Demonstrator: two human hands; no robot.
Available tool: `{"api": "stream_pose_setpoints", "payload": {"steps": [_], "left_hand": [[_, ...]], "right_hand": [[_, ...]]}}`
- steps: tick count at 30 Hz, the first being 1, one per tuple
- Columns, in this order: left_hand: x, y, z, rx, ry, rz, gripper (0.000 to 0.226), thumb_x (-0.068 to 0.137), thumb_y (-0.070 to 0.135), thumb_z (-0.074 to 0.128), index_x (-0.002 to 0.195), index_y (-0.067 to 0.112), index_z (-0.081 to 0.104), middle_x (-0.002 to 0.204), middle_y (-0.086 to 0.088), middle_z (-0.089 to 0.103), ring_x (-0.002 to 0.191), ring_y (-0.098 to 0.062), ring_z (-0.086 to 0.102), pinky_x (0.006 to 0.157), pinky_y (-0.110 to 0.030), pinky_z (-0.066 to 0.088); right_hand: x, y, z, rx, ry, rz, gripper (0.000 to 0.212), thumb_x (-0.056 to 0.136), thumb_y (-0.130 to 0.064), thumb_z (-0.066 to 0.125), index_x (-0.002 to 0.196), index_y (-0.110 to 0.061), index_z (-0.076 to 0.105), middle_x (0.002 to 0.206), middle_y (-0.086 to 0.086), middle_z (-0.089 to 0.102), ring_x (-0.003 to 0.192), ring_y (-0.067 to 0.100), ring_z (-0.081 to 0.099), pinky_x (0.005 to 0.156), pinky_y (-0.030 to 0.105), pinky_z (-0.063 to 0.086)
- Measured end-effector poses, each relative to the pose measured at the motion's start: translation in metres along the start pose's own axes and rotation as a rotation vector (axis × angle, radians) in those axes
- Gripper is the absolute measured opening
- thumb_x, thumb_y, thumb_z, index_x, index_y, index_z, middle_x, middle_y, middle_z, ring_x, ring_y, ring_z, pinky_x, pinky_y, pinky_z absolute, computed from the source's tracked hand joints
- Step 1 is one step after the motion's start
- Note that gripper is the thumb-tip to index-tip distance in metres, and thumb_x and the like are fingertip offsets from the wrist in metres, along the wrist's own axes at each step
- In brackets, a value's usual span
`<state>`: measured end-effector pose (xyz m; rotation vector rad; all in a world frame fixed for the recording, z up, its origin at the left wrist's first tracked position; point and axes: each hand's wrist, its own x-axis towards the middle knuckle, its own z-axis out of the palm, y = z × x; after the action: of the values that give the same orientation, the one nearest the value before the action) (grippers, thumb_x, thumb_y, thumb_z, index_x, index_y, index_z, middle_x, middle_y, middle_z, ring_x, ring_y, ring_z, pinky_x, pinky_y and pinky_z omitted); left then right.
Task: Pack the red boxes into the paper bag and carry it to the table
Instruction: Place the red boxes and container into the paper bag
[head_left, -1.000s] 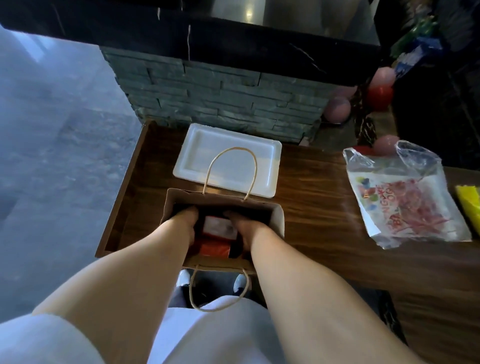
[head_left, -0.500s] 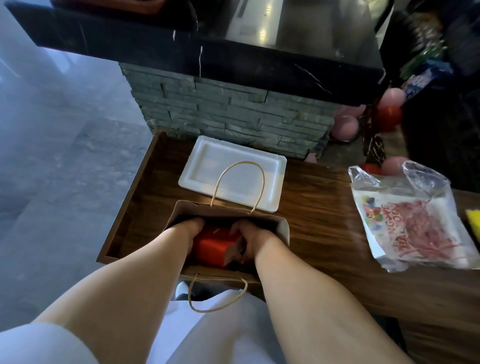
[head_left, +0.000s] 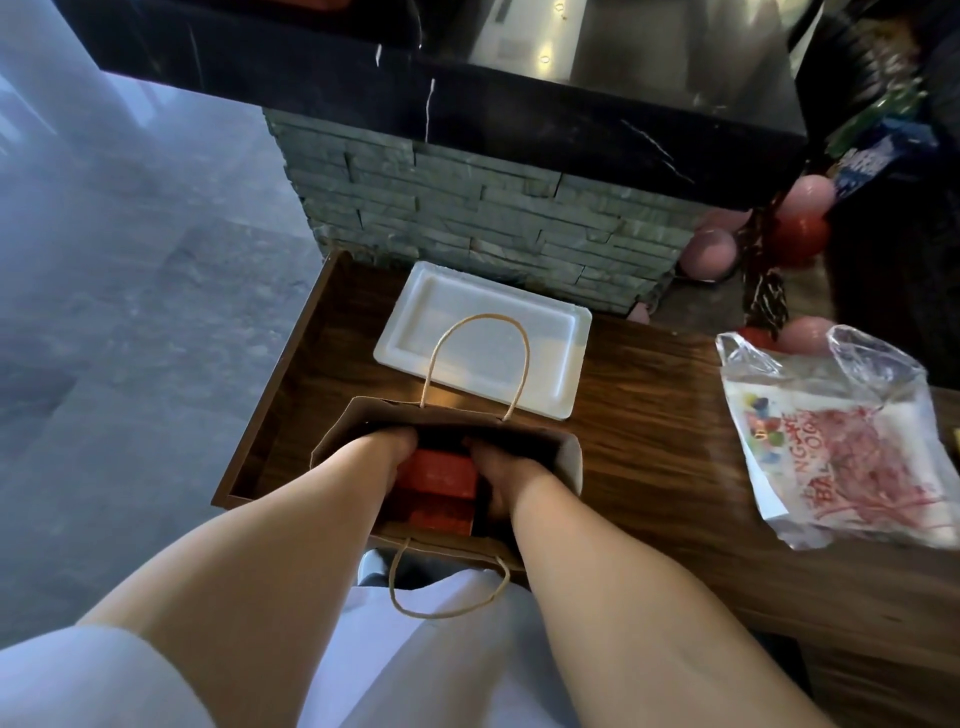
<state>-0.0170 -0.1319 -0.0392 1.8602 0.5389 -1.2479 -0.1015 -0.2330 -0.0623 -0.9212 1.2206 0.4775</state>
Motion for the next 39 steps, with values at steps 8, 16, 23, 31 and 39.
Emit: {"api": "stream_pose_setpoints", "payload": {"steps": [8, 16, 23, 31, 39], "left_hand": [[0.002, -0.001, 0.000, 0.055, -0.002, -0.038, 0.055, 0.088, 0.047, 0.061, 0.130, 0.011, 0.059, 0.129, -0.015, 0.062, 0.119, -0.034, 0.058, 0.105, -0.049, 0.044], [0.011, -0.005, 0.001, -0.011, -0.026, -0.133, 0.056, 0.083, 0.053, 0.063, 0.125, 0.016, 0.062, 0.122, -0.016, 0.065, 0.112, -0.038, 0.061, 0.102, -0.053, 0.045], [0.023, -0.005, 0.002, -0.066, -0.043, -0.207, 0.055, 0.080, 0.052, 0.065, 0.124, 0.019, 0.063, 0.124, -0.013, 0.065, 0.115, -0.037, 0.060, 0.103, -0.053, 0.044], [0.012, 0.004, -0.001, -0.011, -0.080, -0.137, 0.014, 0.089, 0.019, 0.058, 0.100, 0.012, 0.064, 0.100, -0.014, 0.067, 0.090, -0.032, 0.064, 0.094, -0.047, 0.051], [0.010, 0.000, -0.013, -0.007, -0.151, -0.197, 0.028, 0.074, -0.008, 0.037, 0.091, 0.005, 0.055, 0.090, -0.020, 0.058, 0.079, -0.039, 0.062, 0.065, -0.051, 0.056]], "right_hand": [[0.005, 0.003, 0.002, -0.076, -0.006, -0.006, 0.042, 0.092, -0.042, 0.056, 0.124, -0.015, 0.060, 0.119, 0.014, 0.064, 0.113, 0.032, 0.059, 0.093, 0.044, 0.049], [0.019, 0.007, 0.011, 0.134, 0.030, 0.049, 0.048, 0.081, -0.051, 0.067, 0.118, -0.020, 0.062, 0.119, 0.015, 0.065, 0.110, 0.036, 0.060, 0.096, 0.055, 0.047], [0.033, 0.006, 0.010, 0.168, 0.057, 0.068, 0.055, 0.081, -0.047, 0.068, 0.126, -0.017, 0.058, 0.129, 0.016, 0.059, 0.119, 0.035, 0.054, 0.104, 0.051, 0.041], [0.026, 0.005, 0.004, 0.295, 0.021, 0.077, 0.059, 0.078, -0.044, 0.072, 0.127, -0.016, 0.057, 0.133, 0.012, 0.058, 0.122, 0.032, 0.053, 0.105, 0.049, 0.041], [0.022, 0.007, -0.001, 0.332, -0.105, 0.084, 0.028, 0.088, -0.040, 0.061, 0.095, -0.014, 0.066, 0.089, 0.014, 0.074, 0.087, 0.030, 0.066, 0.084, 0.048, 0.050]]}}
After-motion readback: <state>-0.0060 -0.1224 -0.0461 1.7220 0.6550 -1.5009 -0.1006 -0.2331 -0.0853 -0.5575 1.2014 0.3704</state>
